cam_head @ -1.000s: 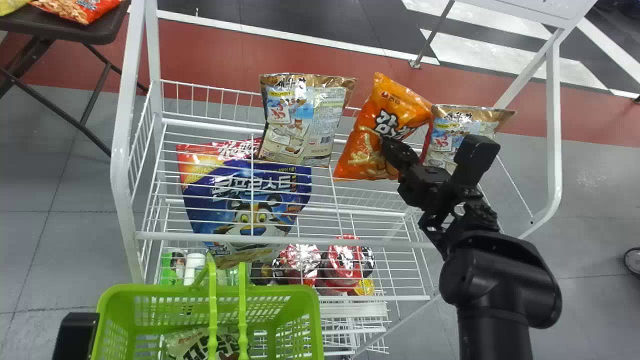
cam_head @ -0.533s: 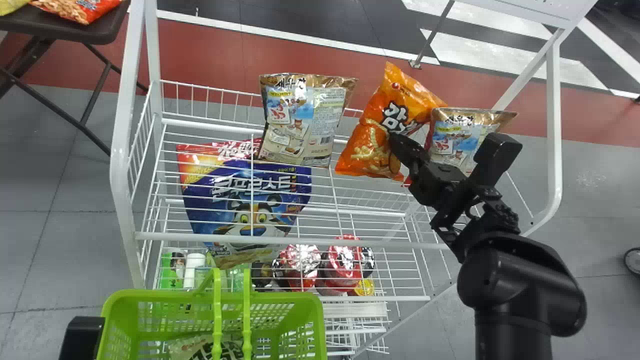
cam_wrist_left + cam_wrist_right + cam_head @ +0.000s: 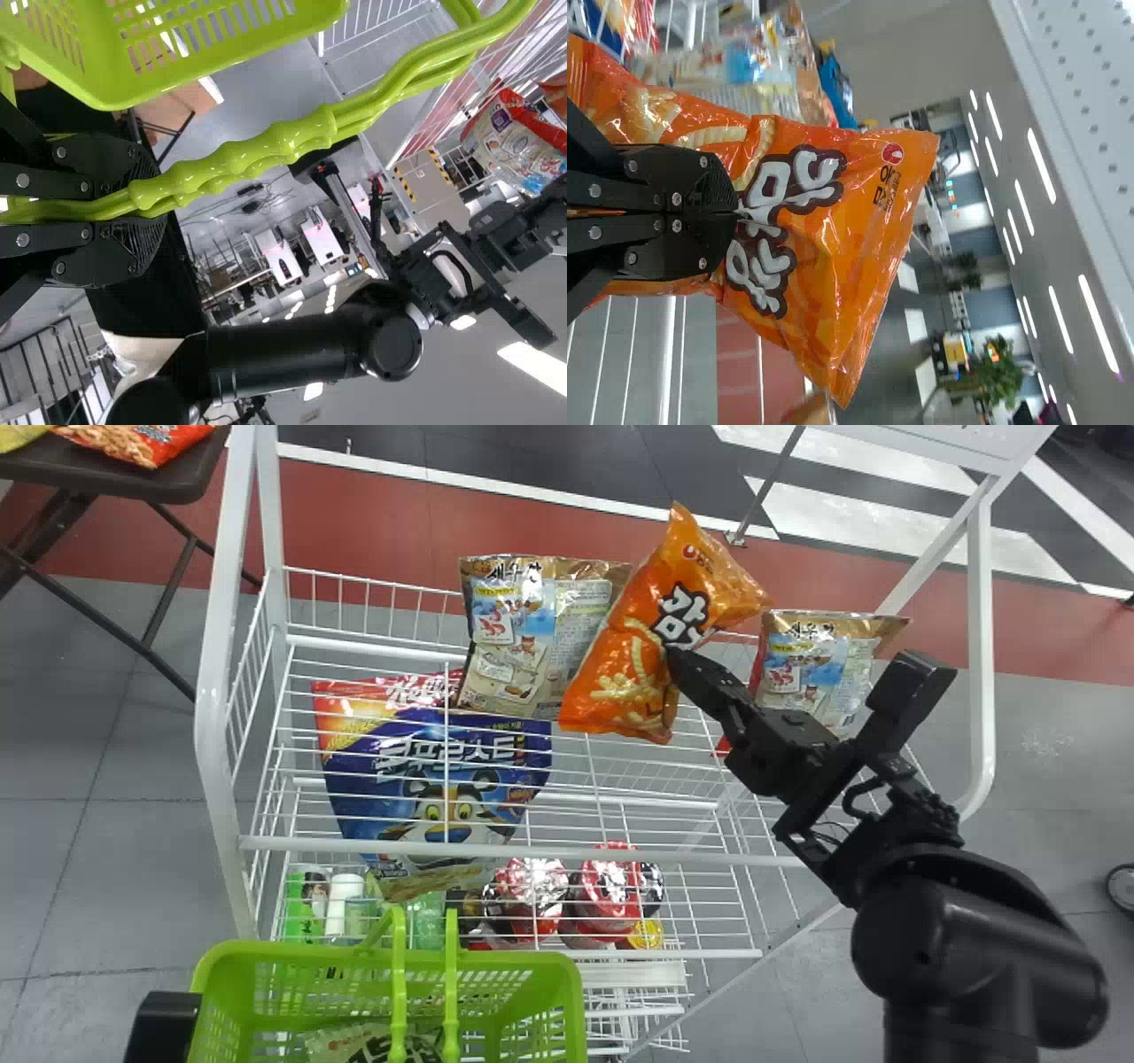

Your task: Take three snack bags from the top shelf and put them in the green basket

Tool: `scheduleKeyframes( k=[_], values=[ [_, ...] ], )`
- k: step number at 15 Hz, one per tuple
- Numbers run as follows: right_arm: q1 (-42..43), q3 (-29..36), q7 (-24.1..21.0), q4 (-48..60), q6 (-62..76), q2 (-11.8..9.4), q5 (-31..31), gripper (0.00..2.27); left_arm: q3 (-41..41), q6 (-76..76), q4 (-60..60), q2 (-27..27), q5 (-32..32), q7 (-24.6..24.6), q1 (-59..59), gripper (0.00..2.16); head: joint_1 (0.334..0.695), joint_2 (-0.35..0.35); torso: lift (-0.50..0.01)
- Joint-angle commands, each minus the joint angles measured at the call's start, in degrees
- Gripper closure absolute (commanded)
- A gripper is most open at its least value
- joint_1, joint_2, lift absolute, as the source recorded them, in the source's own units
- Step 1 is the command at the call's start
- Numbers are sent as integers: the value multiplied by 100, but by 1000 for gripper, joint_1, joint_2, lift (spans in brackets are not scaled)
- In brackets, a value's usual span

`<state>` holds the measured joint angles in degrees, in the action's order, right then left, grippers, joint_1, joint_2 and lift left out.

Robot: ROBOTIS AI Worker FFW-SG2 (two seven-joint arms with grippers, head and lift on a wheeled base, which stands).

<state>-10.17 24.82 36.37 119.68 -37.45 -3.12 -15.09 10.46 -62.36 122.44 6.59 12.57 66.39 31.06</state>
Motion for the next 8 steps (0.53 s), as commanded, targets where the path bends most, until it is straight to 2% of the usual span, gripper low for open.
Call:
scheduleKeyframes(
  k=[1, 5, 6, 8],
  values=[
    [-371, 84, 133, 644, -435, 4, -275, 1953, 0, 0, 16, 0, 0, -12, 14, 1781, 695, -350, -35],
    [-1672, 682, 151, 1927, -1331, 92, -1075, 1953, -62, 18, 34, 0, 0, 5, 14, 1781, 695, -350, -35],
    [-1971, 937, 274, 2147, -1630, 110, -1365, 1953, -62, 18, 43, 0, 0, -12, 14, 1781, 695, -350, -35],
    [-2041, 1429, 951, 2525, -3036, 317, -1558, 1953, -53, 105, 25, -17, 0, -47, 14, 1781, 695, -350, -35]
  ],
)
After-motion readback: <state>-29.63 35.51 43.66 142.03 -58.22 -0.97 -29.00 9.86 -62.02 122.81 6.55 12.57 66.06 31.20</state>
